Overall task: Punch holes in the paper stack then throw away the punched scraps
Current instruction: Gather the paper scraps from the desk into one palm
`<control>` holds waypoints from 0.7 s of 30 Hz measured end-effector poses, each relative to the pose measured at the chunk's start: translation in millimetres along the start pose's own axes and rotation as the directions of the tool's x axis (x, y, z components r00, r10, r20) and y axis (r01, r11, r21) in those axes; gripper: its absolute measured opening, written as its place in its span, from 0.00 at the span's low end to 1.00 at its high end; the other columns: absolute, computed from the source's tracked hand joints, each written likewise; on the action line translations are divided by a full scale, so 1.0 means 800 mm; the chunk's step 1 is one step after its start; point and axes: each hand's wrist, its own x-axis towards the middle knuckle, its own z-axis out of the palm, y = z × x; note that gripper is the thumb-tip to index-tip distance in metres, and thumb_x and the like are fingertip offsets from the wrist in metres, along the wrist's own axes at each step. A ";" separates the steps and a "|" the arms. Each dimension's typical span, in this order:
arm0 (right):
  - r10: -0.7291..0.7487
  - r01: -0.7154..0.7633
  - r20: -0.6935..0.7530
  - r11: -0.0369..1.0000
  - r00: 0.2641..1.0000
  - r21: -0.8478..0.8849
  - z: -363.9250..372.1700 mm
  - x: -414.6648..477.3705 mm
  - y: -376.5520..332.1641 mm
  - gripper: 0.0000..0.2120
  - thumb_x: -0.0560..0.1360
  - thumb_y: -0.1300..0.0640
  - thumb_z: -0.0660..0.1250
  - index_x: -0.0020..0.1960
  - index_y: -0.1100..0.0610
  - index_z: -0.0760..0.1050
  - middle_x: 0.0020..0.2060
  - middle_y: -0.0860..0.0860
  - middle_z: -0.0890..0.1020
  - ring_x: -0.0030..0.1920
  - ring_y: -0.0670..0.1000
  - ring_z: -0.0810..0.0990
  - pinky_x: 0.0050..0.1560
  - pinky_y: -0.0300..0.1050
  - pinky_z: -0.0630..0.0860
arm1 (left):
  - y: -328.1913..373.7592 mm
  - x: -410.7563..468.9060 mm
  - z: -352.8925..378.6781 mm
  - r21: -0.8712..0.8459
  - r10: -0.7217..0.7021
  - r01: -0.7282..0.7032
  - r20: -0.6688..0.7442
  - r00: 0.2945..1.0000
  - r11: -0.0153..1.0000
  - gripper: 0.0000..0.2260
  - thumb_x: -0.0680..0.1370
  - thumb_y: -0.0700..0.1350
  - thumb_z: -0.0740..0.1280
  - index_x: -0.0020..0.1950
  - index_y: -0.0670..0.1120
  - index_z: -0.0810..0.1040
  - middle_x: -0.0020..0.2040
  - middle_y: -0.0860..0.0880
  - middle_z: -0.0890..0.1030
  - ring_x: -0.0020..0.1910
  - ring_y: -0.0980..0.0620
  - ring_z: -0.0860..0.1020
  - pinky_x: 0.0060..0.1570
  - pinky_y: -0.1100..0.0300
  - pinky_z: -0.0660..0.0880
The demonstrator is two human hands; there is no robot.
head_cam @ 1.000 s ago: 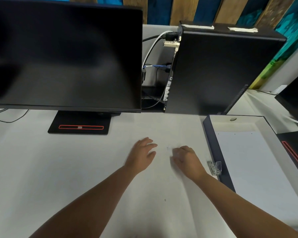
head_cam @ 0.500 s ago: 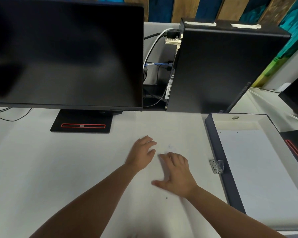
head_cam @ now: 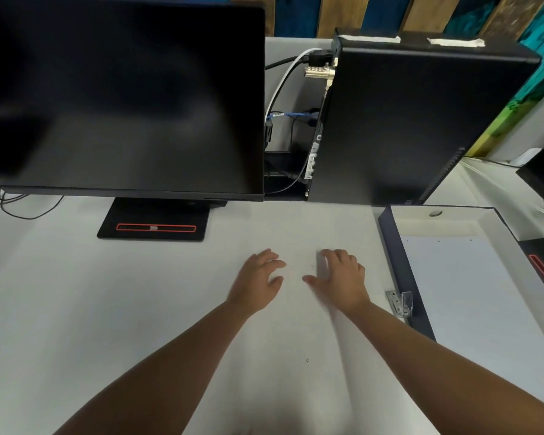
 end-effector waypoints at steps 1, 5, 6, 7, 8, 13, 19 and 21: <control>0.004 -0.004 0.020 1.000 1.000 0.012 -0.001 0.003 0.002 0.28 0.70 0.40 0.67 0.65 0.52 0.69 0.63 0.52 0.73 0.63 0.56 0.69 0.64 0.52 0.62 | 0.001 0.000 0.000 -0.001 0.002 -0.002 0.001 1.000 1.000 0.15 0.78 0.43 0.65 0.64 0.45 0.78 0.68 0.48 0.74 0.73 0.51 0.65 0.72 0.62 0.54; -0.057 0.055 0.019 0.993 0.998 0.100 -0.005 0.006 0.015 0.13 0.75 0.49 0.64 0.56 0.53 0.76 0.56 0.52 0.77 0.59 0.57 0.72 0.56 0.48 0.62 | 0.006 0.003 0.003 0.007 0.008 -0.008 0.019 1.000 1.000 0.15 0.78 0.45 0.65 0.65 0.46 0.77 0.69 0.49 0.73 0.74 0.52 0.63 0.73 0.61 0.51; -0.094 0.092 0.011 0.992 0.996 0.081 -0.004 0.004 0.018 0.10 0.76 0.52 0.64 0.55 0.53 0.77 0.55 0.52 0.78 0.57 0.57 0.73 0.54 0.47 0.62 | 0.007 0.004 0.005 0.016 0.009 -0.010 0.036 0.999 1.000 0.16 0.79 0.45 0.64 0.66 0.47 0.76 0.70 0.49 0.72 0.74 0.52 0.62 0.74 0.60 0.50; -0.136 0.136 0.004 0.989 0.991 0.056 -0.002 0.003 0.021 0.10 0.76 0.54 0.63 0.55 0.52 0.78 0.54 0.51 0.79 0.56 0.57 0.73 0.52 0.46 0.62 | 0.008 0.005 0.006 0.034 0.014 -0.016 0.059 0.998 0.999 0.17 0.79 0.46 0.63 0.68 0.47 0.74 0.72 0.49 0.70 0.75 0.53 0.60 0.74 0.58 0.49; -0.178 0.177 -0.002 0.983 0.984 0.040 0.000 0.002 0.022 0.10 0.76 0.55 0.63 0.56 0.50 0.78 0.54 0.51 0.79 0.55 0.57 0.74 0.51 0.46 0.63 | 0.009 0.006 0.008 0.060 0.019 -0.024 0.086 0.996 0.998 0.17 0.80 0.47 0.62 0.69 0.48 0.73 0.73 0.50 0.68 0.76 0.53 0.58 0.75 0.57 0.47; -0.239 0.243 -0.056 0.966 0.969 0.088 0.002 0.002 0.019 0.09 0.77 0.60 0.62 0.52 0.54 0.80 0.46 0.53 0.82 0.46 0.58 0.78 0.48 0.51 0.75 | 0.022 0.013 0.014 0.149 0.040 -0.072 0.208 0.977 0.986 0.21 0.81 0.48 0.57 0.74 0.50 0.64 0.78 0.51 0.58 0.78 0.54 0.49 0.75 0.55 0.41; -0.245 0.240 0.027 0.962 0.969 0.131 -0.008 0.003 0.017 0.11 0.73 0.69 0.60 0.43 0.60 0.81 0.37 0.56 0.78 0.42 0.58 0.76 0.42 0.49 0.74 | 0.029 0.013 0.017 0.158 0.088 -0.130 0.250 0.964 0.979 0.20 0.82 0.47 0.56 0.75 0.53 0.64 0.78 0.51 0.57 0.78 0.54 0.48 0.76 0.54 0.40; -0.201 0.196 0.019 0.971 0.979 0.135 -0.014 0.001 0.019 0.14 0.69 0.70 0.60 0.29 0.55 0.70 0.30 0.52 0.71 0.38 0.57 0.74 0.37 0.49 0.70 | 0.026 0.013 0.015 0.167 0.073 -0.112 0.222 0.972 0.980 0.21 0.82 0.47 0.55 0.76 0.51 0.62 0.78 0.52 0.57 0.78 0.54 0.48 0.75 0.55 0.40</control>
